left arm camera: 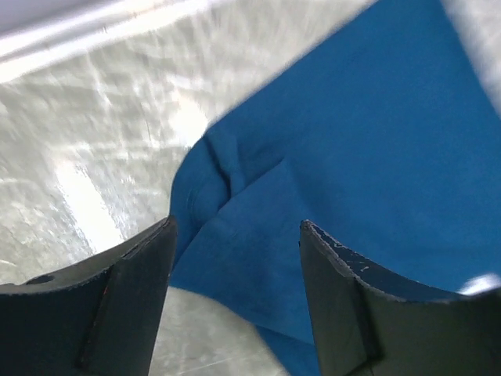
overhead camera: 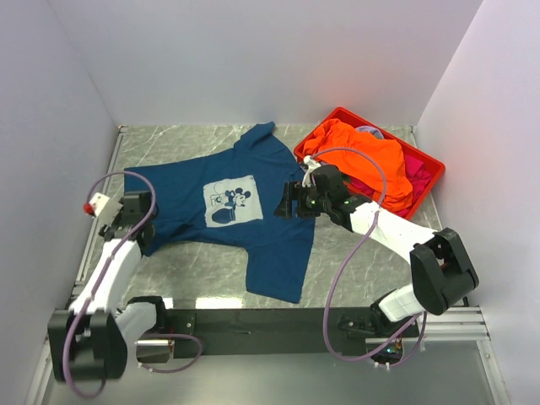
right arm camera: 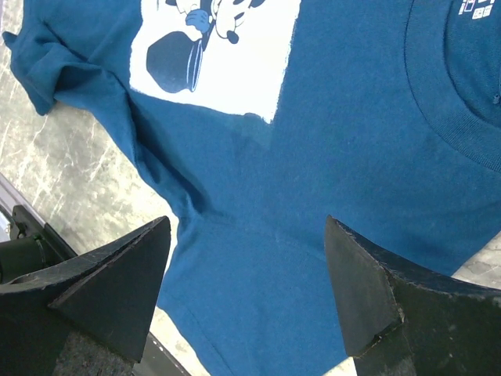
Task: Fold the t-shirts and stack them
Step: Flatten the tshirt out
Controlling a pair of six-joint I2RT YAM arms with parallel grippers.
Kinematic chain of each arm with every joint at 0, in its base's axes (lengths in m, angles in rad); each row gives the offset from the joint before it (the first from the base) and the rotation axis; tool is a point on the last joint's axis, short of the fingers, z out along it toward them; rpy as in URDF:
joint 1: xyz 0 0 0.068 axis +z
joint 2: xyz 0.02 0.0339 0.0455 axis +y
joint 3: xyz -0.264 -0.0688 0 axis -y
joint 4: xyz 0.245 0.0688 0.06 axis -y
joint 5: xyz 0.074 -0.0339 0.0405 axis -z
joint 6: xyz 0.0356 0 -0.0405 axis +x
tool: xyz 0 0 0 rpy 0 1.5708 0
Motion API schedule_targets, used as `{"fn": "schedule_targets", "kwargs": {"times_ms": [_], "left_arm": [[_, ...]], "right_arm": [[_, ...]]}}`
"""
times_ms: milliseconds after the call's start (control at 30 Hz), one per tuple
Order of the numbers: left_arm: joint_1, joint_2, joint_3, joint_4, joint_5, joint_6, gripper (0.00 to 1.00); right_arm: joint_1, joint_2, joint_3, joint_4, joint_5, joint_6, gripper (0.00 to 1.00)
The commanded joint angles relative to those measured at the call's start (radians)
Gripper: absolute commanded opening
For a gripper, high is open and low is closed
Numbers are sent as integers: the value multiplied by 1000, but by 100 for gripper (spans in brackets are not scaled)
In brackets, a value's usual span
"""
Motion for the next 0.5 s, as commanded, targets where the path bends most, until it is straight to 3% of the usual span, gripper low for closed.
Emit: {"fn": "schedule_targets", "kwargs": {"times_ms": [0,467], "left_arm": [[4,97,30,51,93,62,69],[64,203,0,113,196,94,75]], "right_arm": [[-3,-32,7,20,7,-17,85],[-3,-26,9,37,-10,-17,85]]}}
